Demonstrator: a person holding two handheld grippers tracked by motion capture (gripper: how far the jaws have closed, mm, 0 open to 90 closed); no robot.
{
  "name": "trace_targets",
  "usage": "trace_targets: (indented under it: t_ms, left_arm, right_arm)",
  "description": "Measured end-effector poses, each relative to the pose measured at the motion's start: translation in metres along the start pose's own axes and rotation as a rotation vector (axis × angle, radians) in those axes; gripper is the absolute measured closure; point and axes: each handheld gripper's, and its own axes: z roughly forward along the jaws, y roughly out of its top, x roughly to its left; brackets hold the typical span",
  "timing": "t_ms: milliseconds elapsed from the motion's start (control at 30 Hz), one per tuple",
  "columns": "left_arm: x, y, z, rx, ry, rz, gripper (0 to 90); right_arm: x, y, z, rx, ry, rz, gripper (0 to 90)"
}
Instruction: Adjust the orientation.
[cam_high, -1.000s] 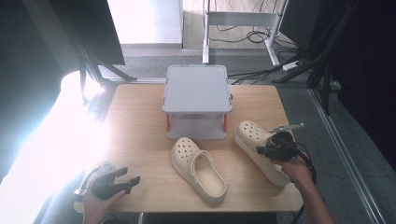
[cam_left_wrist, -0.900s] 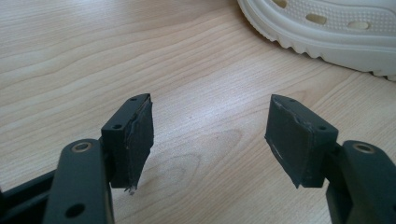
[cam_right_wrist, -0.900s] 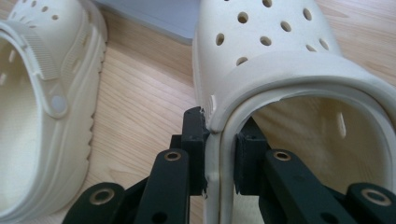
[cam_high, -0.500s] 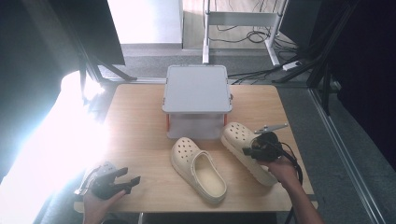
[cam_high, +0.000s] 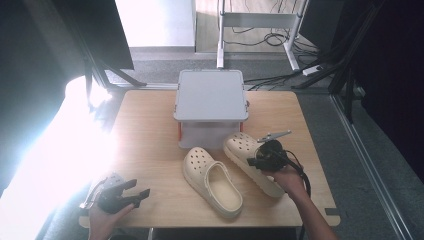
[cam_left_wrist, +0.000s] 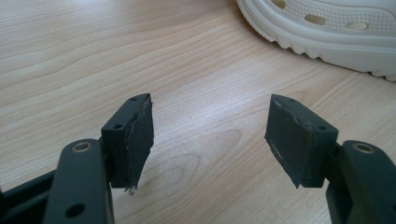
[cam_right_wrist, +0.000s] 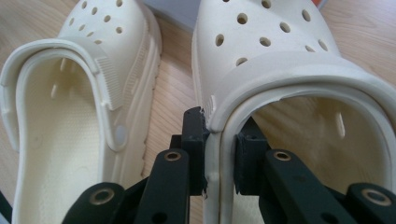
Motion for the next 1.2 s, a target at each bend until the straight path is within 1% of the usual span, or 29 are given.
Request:
trace_targets:
  t_ms: [100,300,433,500,533,600,667,767,900,933,1033,1067,1167,1200]
  left_arm:
    - [0.000,0.000,0.000,-0.001,-0.001,-0.001,33.0]
    - [0.000,0.000,0.000,-0.004,-0.004,-0.003,33.0]
    - [0.000,0.000,-0.001,-0.004,-0.005,-0.002,33.0]
    - [0.000,0.000,-0.001,-0.004,-0.005,-0.002,33.0]
    - [0.000,0.000,-0.001,-0.004,-0.004,-0.002,33.0]
    - [0.001,0.000,-0.001,-0.005,-0.004,-0.002,33.0]
    - [0.001,0.000,-0.001,-0.005,-0.005,-0.002,33.0]
    - [0.001,0.000,-0.001,-0.005,-0.006,-0.002,33.0]
    - [0.000,0.000,0.000,-0.005,-0.007,-0.001,33.0]
    - [0.000,0.000,0.000,-0.005,-0.007,-0.001,33.0]
    - [0.001,0.000,-0.001,-0.005,-0.007,-0.001,33.0]
    - [0.001,0.000,-0.001,-0.005,-0.008,-0.001,33.0]
    - [0.001,0.000,-0.001,-0.005,-0.007,-0.001,33.0]
    - [0.000,0.000,0.000,-0.004,-0.007,0.000,33.0]
  right_arm:
    - [0.003,0.003,0.004,0.007,0.002,-0.007,78.2]
    - [0.016,0.010,0.013,0.023,-0.001,-0.025,78.2]
    - [0.024,0.015,0.021,0.028,0.009,-0.038,78.2]
    - [0.030,0.018,0.029,0.049,0.017,-0.051,78.3]
    - [0.030,0.018,0.029,0.049,0.017,-0.051,78.3]
    - [0.034,0.021,0.035,0.065,0.031,-0.063,78.2]
    - [0.039,0.025,0.039,0.074,0.021,-0.079,78.3]
    - [0.042,0.028,0.042,0.084,0.024,-0.083,78.2]
    - [0.047,0.029,0.048,0.092,0.024,-0.080,78.1]
    - [0.048,0.029,0.050,0.092,0.028,-0.077,78.0]
    - [0.050,0.027,0.055,0.087,0.022,-0.081,77.8]
    - [0.049,0.026,0.056,0.083,0.024,-0.076,77.7]
    - [0.046,0.024,0.057,0.072,0.048,-0.046,76.9]
    - [0.045,0.023,0.056,0.064,0.050,-0.044,74.8]
